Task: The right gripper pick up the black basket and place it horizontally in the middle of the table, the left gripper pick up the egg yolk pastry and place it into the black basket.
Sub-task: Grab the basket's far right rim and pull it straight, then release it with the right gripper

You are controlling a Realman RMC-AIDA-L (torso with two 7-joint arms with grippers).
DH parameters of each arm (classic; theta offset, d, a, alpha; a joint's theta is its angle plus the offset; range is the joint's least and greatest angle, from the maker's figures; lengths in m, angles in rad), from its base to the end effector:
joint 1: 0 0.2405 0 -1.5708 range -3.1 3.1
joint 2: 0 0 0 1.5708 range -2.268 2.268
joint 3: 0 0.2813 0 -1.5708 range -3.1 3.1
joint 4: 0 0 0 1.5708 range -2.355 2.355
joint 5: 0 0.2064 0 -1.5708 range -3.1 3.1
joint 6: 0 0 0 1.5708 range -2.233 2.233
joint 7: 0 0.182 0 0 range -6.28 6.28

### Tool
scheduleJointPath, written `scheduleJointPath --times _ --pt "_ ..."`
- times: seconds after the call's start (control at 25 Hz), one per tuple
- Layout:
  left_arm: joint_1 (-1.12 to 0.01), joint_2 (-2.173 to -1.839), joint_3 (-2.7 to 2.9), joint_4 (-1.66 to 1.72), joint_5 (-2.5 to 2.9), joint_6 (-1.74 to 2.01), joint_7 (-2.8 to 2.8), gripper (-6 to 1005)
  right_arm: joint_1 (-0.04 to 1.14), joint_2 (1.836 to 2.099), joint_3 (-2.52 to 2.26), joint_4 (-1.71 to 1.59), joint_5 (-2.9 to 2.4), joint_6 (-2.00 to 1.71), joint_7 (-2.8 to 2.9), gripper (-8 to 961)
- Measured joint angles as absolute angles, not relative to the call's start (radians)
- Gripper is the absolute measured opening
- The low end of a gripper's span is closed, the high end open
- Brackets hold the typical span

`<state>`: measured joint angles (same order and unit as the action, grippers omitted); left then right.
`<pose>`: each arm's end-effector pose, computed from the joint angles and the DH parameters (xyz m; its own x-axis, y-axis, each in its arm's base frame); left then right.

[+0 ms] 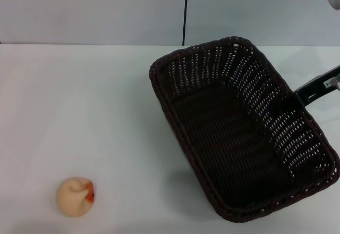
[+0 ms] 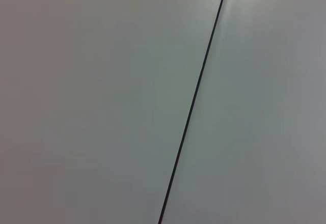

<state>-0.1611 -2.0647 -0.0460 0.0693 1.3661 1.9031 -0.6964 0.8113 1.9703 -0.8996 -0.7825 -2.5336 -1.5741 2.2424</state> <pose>-0.3679 0.2282 0.0852 0.3618 -0.4632 0.8090 0.8670 -0.1516 -0.4746 0.2534 0.4053 -0.0192 0.6475 -0.7577 0.0815 -0.7288 -0.6469 -0.2243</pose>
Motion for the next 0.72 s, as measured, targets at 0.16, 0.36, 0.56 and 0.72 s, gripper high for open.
scheduleJointPath --times 0.16,0.36,0.56,0.72 --pt "-0.162 -2.065 -0.046 0.066 1.367 1.897 -0.696 389 0.804 1.972 -0.89 -0.791 -2.529 -1.571 2.233 309" --pt "-0.165 -2.065 -0.046 0.065 1.37 1.894 -0.696 389 0.794 1.973 -0.88 -0.797 -2.524 -1.57 2.229 189" --pt "-0.166 -2.065 -0.046 0.064 1.37 1.889 -0.698 390 0.785 1.97 -0.844 -0.806 -2.5 -1.574 2.21 167" --pt "-0.166 -2.065 -0.046 0.064 1.37 1.886 -0.701 390 0.762 1.953 -0.817 -0.827 -2.418 -1.598 2.179 166"
